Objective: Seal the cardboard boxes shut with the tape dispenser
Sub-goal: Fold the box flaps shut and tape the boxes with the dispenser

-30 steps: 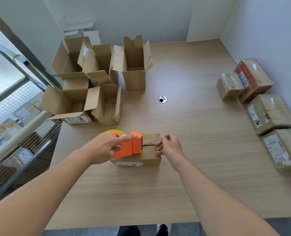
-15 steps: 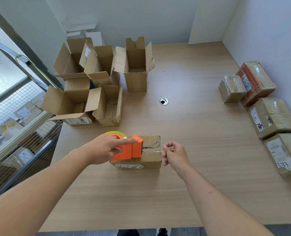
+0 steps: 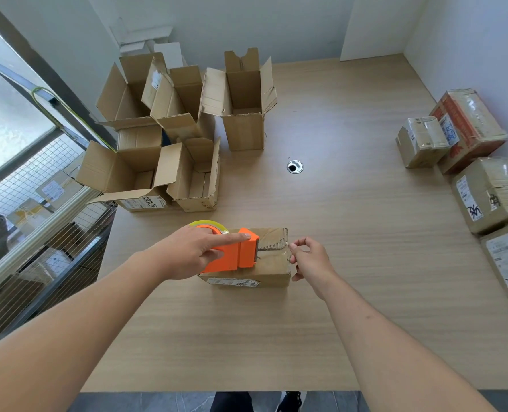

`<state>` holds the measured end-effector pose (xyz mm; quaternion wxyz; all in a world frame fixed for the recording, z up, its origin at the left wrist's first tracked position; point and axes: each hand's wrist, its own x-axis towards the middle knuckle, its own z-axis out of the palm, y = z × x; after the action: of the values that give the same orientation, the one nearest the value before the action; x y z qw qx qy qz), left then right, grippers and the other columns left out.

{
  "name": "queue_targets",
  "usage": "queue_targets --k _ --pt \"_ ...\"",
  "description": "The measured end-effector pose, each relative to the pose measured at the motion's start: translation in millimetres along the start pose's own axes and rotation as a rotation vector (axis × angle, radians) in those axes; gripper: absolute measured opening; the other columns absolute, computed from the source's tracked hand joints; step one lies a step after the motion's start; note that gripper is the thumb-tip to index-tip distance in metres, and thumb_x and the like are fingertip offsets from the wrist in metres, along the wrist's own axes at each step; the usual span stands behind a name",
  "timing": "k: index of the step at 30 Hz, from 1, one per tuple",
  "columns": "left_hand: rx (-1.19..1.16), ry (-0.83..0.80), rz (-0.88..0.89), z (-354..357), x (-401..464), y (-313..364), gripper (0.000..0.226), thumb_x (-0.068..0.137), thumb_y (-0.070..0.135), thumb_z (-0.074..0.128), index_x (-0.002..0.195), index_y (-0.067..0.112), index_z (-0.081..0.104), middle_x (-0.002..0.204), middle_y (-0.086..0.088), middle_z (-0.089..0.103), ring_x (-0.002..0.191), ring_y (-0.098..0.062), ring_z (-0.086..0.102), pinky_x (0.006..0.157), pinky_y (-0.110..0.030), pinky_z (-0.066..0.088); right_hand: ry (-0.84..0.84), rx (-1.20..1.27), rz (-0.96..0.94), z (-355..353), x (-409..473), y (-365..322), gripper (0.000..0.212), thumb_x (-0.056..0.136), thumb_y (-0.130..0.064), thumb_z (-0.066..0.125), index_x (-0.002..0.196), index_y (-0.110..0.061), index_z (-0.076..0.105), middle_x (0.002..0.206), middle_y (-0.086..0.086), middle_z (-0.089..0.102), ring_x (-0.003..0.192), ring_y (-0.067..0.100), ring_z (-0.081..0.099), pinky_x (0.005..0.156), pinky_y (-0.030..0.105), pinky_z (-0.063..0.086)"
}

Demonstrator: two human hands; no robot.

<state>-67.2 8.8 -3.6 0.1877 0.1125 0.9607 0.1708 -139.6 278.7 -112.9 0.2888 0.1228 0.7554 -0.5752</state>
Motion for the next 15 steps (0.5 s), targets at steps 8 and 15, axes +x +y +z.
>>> queue_targets --k 8,15 --pt "-0.020 -0.006 -0.017 3 2 0 0.065 0.105 0.029 0.049 0.146 0.070 0.018 0.085 0.003 0.050 0.075 -0.013 0.046 0.073 -0.035 0.046 0.070 0.044 0.066 8 -11 10 0.028 0.098 -0.047 0.063 0.119 -0.036 0.049 0.081 -0.003 0.060 0.059 0.013 0.054 0.055 0.033 0.051" --pt "-0.012 -0.015 -0.029 6 1 0 0.065 0.105 0.031 0.048 0.146 0.070 0.015 0.089 0.002 0.053 0.078 -0.013 0.048 0.074 -0.035 0.046 0.284 -0.207 -0.335 28 -20 -6 0.022 0.089 -0.039 0.071 0.097 -0.030 0.052 0.065 0.000 0.057 0.065 0.017 0.059 0.060 0.034 0.045"
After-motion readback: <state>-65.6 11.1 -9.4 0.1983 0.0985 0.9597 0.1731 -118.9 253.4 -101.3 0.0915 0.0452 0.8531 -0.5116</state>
